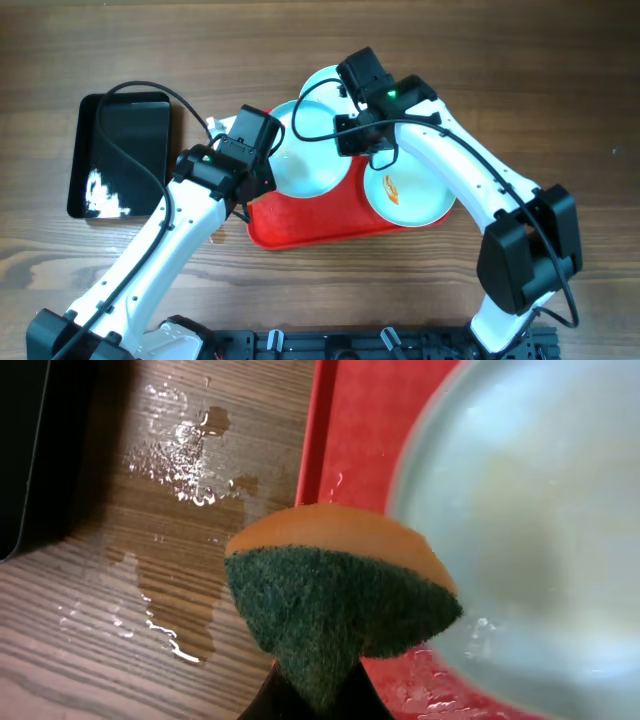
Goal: Clean dirty plates on tray and stack at the side
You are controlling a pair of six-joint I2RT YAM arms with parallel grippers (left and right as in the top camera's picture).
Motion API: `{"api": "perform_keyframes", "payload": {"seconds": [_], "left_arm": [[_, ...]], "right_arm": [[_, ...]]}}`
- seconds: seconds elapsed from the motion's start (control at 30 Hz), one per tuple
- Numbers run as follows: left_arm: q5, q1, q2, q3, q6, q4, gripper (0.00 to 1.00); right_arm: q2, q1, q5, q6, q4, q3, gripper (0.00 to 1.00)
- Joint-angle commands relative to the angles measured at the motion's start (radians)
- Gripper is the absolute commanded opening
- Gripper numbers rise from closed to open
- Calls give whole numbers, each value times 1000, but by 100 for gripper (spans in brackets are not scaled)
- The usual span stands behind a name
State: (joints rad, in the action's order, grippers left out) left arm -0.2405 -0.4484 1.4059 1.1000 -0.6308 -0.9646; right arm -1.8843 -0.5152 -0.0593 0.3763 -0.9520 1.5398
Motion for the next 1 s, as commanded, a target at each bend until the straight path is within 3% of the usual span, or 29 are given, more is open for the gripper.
{"api": "perform_keyframes", "payload": {"seconds": [0.0,0.27,0.63,0.97], "left_arm": [[4,10,-11,19,-2,-3,4],[5,11,-11,19,-2,-2,4],[116,162,-11,19,-2,-13,4],[117,167,-11,18,2,-7,4]], "right_arm": [[35,2,206,-11,-32,21,4],[35,-18,350,-10,-74,21,4],[35,-142,603,52,-134,21,4],[35,-279,889,80,-183,21,4]]}}
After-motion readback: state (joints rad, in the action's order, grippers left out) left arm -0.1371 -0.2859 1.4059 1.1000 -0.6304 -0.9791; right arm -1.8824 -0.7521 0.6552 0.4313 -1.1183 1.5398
